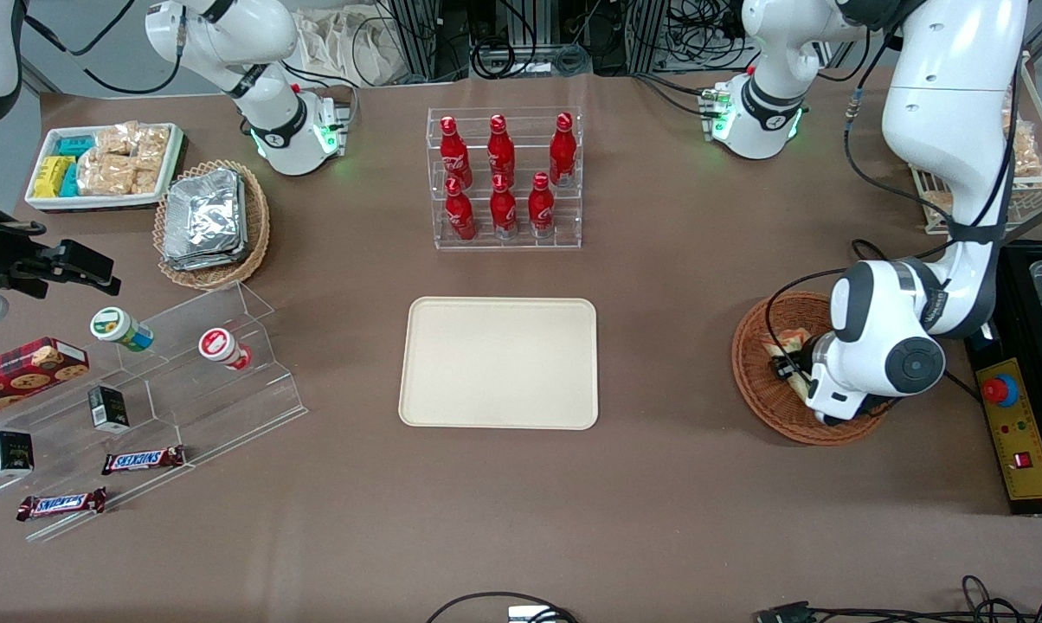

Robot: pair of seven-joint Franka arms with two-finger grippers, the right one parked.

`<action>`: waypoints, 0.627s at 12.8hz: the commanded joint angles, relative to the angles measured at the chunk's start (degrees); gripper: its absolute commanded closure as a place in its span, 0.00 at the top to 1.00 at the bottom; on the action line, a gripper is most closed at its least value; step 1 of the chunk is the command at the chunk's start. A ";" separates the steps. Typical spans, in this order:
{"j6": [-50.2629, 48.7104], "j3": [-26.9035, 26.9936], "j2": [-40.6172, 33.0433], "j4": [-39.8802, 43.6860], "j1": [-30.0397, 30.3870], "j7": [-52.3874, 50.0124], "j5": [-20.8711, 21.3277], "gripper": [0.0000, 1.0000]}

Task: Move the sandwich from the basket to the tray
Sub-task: 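Lower the left gripper and close it on the wrapped sandwich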

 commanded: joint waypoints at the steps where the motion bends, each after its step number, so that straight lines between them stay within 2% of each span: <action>1: -1.20 0.20 -1.44 -0.18 -0.04 -0.72 -0.98 0.26; 6: -6.63 0.20 -6.80 1.92 -0.57 -0.55 -0.98 0.25; 8: -10.58 -1.02 -8.65 5.17 -0.57 0.06 -0.81 0.21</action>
